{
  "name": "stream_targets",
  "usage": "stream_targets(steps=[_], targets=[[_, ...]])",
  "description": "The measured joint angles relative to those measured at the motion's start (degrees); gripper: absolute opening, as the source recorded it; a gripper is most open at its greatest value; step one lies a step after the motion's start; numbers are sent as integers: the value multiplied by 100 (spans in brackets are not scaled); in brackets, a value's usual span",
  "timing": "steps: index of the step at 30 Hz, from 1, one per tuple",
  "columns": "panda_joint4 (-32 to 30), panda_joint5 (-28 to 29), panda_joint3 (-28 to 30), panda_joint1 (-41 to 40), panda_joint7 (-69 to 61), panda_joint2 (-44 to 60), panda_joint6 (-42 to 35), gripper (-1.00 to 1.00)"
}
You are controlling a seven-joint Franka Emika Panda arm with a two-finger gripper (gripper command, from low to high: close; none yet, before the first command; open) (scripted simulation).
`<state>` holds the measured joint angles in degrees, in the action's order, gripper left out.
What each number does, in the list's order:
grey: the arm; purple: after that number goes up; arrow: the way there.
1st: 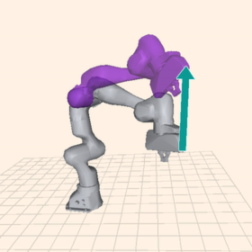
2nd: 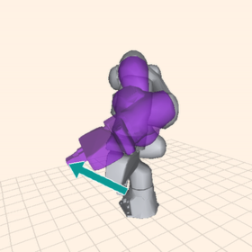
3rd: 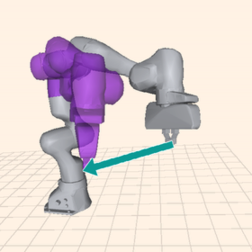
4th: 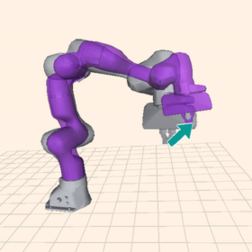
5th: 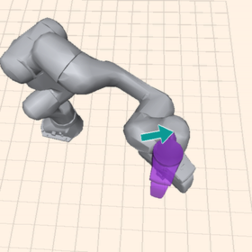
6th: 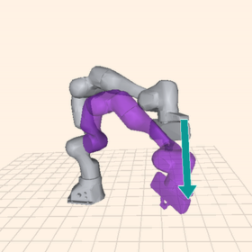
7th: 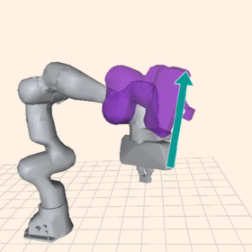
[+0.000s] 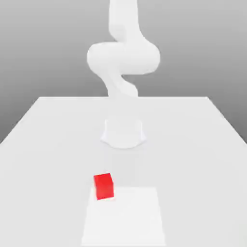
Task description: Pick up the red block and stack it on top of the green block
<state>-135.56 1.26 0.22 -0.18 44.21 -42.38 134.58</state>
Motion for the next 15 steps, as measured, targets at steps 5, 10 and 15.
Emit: stream_targets(steps=[5, 10, 15], targets=[[-893, 262, 152, -45, -412, 840, 669, 0], [-1803, 443, 430, -79, -895, 1678, 1339, 0], [-2810, 451, 819, -74, -1600, 2642, 2106, 0]])
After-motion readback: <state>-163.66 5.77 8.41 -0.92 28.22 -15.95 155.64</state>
